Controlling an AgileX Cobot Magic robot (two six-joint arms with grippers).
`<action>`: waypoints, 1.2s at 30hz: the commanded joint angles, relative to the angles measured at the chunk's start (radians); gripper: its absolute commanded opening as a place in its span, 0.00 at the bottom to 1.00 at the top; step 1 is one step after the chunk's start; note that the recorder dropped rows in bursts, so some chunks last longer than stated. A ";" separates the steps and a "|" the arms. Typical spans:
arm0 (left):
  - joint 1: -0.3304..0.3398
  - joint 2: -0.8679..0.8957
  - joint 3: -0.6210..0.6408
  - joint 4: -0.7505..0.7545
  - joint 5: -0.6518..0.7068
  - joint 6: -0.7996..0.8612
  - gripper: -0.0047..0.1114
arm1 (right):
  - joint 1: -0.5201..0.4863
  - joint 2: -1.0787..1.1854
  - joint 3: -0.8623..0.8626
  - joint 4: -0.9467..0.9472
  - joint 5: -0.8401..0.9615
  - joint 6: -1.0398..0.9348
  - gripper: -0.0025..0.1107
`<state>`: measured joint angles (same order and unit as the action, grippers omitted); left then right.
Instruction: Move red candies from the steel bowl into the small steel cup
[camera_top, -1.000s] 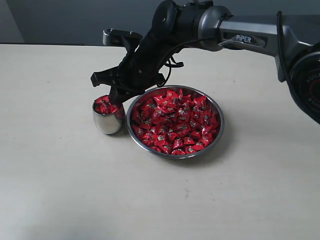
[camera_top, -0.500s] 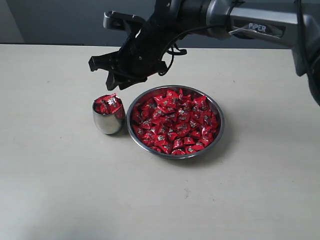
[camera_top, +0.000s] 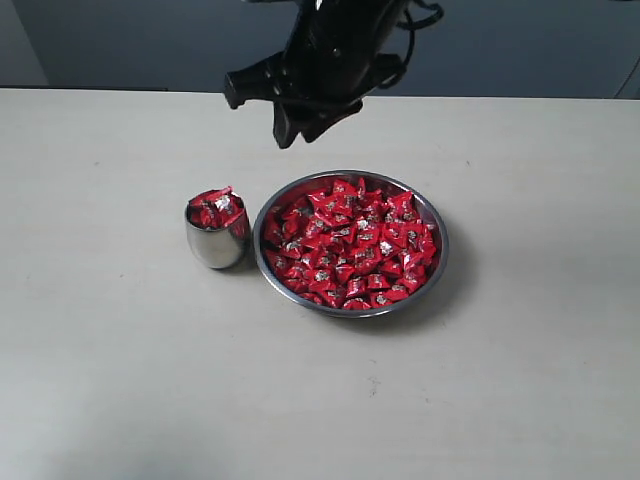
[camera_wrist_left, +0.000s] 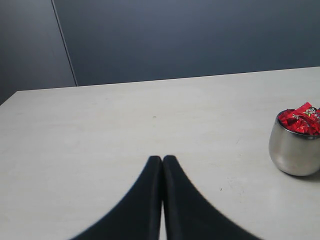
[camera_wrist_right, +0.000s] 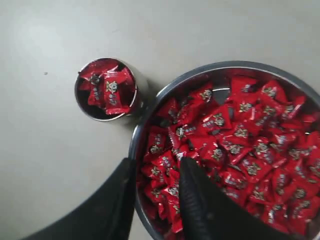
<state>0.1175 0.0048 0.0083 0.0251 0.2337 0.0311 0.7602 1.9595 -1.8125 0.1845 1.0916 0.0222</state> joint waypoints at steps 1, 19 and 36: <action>0.002 -0.005 -0.008 0.002 -0.002 -0.002 0.04 | -0.004 -0.093 -0.007 -0.103 0.040 0.011 0.28; 0.002 -0.005 -0.008 0.002 -0.002 -0.002 0.04 | -0.004 -0.342 -0.005 -0.214 0.004 0.010 0.02; 0.002 -0.005 -0.008 0.002 -0.002 -0.002 0.04 | -0.004 -1.021 0.668 -0.308 -0.416 0.014 0.02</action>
<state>0.1175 0.0048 0.0083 0.0251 0.2337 0.0311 0.7602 1.0270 -1.2455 -0.1108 0.7706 0.0380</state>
